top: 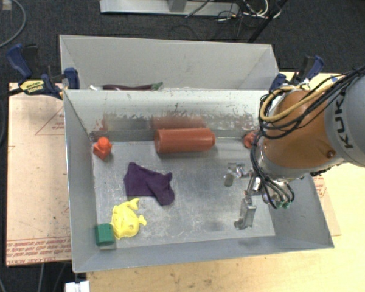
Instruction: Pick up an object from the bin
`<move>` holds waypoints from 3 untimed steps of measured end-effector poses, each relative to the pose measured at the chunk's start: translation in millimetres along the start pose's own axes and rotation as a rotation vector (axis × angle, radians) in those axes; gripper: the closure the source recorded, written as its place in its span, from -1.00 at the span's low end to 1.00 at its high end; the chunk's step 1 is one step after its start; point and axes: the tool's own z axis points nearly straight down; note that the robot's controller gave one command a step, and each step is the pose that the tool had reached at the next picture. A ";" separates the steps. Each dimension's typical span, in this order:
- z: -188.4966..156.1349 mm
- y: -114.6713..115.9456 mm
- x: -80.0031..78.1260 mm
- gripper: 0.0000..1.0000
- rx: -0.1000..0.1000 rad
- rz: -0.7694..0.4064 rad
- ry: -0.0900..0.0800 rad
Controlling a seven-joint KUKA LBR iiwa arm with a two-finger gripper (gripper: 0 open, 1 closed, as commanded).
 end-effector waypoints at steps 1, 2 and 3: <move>25.5 56.7 -7.7 -1.00 0.000 -0.029 0.001; 21.8 34.5 1.3 -1.00 -0.004 -0.158 0.002; 23.5 67.4 -26.3 -1.00 0.001 -0.229 -0.001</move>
Offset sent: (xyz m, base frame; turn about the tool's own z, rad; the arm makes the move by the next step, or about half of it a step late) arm -0.0169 -0.0757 -0.0042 -0.3284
